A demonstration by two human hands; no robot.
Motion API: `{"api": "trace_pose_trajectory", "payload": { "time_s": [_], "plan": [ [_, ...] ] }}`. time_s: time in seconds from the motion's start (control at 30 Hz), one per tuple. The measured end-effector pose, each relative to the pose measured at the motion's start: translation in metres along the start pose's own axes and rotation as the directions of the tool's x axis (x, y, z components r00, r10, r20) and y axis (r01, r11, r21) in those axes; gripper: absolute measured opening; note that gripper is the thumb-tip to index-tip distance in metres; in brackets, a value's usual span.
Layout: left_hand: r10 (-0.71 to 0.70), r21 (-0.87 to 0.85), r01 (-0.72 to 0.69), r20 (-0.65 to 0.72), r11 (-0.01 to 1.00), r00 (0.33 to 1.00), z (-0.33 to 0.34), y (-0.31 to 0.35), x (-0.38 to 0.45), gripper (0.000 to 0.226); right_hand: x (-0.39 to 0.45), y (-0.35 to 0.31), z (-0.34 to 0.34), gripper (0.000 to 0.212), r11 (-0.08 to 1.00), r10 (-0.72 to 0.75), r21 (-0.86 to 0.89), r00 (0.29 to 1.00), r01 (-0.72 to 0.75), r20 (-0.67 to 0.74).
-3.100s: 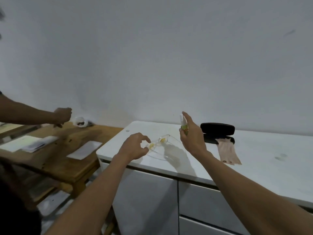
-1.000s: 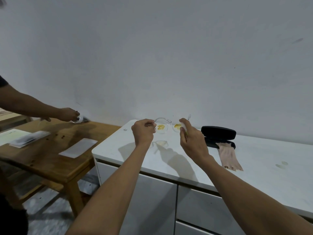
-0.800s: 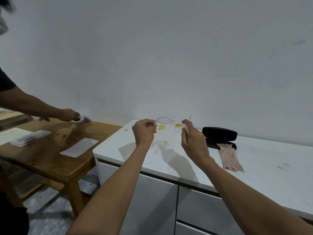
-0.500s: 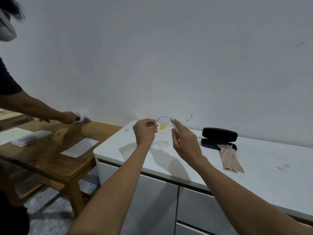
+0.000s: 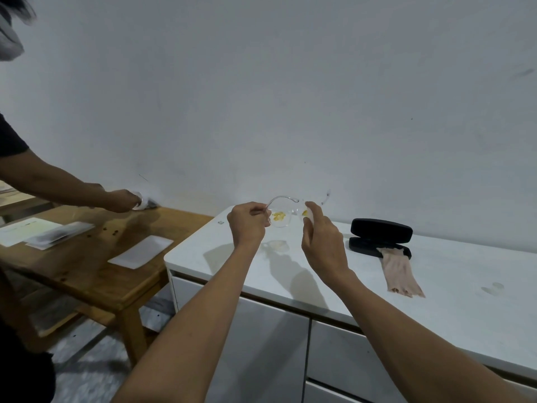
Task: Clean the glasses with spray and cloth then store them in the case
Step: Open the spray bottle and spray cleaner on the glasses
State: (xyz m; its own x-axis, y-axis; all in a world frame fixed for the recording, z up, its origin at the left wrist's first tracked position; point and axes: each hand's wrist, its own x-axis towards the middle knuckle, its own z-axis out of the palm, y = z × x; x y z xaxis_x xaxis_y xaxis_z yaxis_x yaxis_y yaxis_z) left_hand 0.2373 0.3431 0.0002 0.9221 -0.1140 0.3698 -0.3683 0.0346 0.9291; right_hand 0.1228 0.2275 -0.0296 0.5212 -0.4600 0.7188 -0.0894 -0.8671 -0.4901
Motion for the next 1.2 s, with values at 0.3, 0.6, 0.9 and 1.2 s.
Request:
{"api": "trace_pose_trajectory", "payload": {
  "time_s": [0.3,0.6,0.9,1.2],
  "plan": [
    [-0.023,-0.133,0.024,0.008,0.991,1.0,-0.004,0.008,0.011,0.01,0.013,0.015,-0.014,0.026,0.537,0.587,0.693,0.803,-0.481,0.102],
    [-0.017,-0.188,0.033,0.09,0.982,0.996,0.002,0.014,0.011,0.01,0.031,0.009,-0.018,0.033,0.025,0.584,0.803,0.661,-0.595,0.472],
    [-0.029,-0.188,0.047,0.097,0.981,0.995,0.006,0.011,0.012,0.011,0.025,0.012,-0.013,0.024,-0.079,0.538,0.784,0.636,-0.616,0.554],
    [-0.015,-0.208,0.04,0.12,0.977,0.993,0.015,0.018,0.011,0.012,0.023,-0.01,0.008,0.023,-0.223,0.419,0.743,0.625,-0.632,0.658]
  ]
}}
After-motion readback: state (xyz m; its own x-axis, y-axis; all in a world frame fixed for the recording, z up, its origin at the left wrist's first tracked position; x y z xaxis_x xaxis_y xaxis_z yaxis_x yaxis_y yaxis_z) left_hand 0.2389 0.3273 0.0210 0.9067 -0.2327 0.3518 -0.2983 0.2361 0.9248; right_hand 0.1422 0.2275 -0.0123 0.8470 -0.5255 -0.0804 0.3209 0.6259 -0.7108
